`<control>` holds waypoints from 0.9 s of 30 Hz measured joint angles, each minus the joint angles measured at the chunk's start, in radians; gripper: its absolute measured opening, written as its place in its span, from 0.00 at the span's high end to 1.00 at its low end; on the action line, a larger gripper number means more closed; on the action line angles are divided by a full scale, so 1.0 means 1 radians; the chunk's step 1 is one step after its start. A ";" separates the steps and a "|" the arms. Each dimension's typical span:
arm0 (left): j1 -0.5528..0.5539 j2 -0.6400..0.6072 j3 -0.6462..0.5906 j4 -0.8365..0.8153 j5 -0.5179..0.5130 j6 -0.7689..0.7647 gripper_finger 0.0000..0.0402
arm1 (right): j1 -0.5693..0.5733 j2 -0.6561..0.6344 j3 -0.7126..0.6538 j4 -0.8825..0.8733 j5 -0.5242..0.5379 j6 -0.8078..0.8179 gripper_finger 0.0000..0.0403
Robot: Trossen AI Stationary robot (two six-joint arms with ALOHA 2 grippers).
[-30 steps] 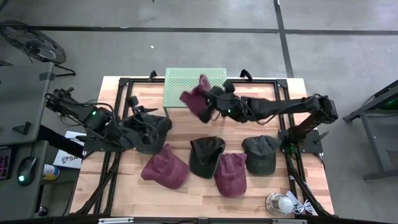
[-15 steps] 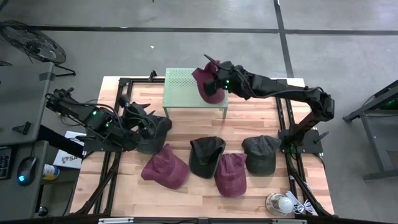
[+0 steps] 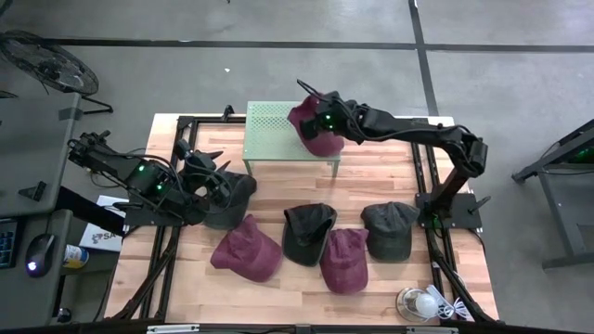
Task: Pick & Place hat
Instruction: Put the top maroon cap on the right side of the shelf
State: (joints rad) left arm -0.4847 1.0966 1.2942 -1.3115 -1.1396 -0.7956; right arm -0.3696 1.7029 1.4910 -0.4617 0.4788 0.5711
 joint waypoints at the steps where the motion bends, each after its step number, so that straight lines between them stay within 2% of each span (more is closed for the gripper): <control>1: 0.000 0.000 0.000 0.000 0.004 -0.002 0.65 | -0.005 0.007 0.000 0.021 -0.001 0.006 1.00; 7: 0.000 0.000 0.000 -0.001 0.029 -0.007 0.65 | -0.024 0.048 -0.002 0.197 -0.020 0.078 1.00; 15: 0.000 0.000 0.000 -0.017 0.058 -0.049 0.65 | 0.005 0.113 -0.001 0.202 0.099 0.181 1.00; 27: 0.000 0.001 0.000 -0.071 0.060 -0.135 0.65 | 0.098 0.131 -0.001 0.180 0.360 0.283 1.00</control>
State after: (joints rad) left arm -0.4847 1.0973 1.2942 -1.3827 -1.0798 -0.9308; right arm -0.2715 1.8343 1.4899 -0.2817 0.8391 0.8546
